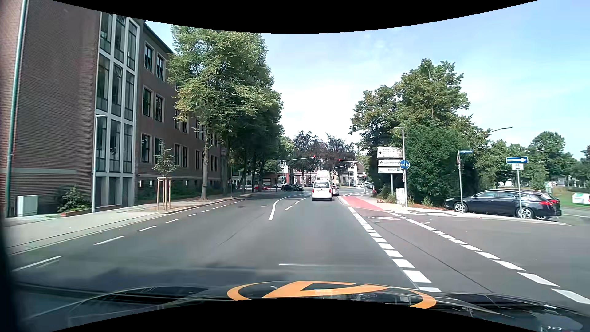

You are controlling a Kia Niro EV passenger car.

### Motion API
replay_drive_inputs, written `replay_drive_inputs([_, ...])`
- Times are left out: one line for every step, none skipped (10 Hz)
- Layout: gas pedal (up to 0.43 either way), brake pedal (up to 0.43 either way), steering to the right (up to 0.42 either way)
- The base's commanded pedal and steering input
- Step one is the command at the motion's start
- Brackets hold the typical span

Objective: Follow the waypoints while adhering to traffic rules and regulations

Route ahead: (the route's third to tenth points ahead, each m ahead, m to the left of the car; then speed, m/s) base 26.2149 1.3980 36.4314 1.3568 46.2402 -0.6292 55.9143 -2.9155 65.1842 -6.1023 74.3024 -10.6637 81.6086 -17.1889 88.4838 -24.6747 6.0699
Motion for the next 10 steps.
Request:
replay_drive_inputs([0.000, 0.006, 0.017])
replay_drive_inputs([0.000, 0.006, 0.018])
replay_drive_inputs([0.000, 0.006, 0.017])
replay_drive_inputs([0.000, 0.000, 0.018])
replay_drive_inputs([0.000, 0.000, 0.018])
replay_drive_inputs([0.000, 0.000, 0.017])
replay_drive_inputs([0.000, 0.000, 0.017])
replay_drive_inputs([0.000, 0.000, 0.017])
replay_drive_inputs([0.000, 0.000, 0.018])
replay_drive_inputs([0.000, 0.000, 0.018])
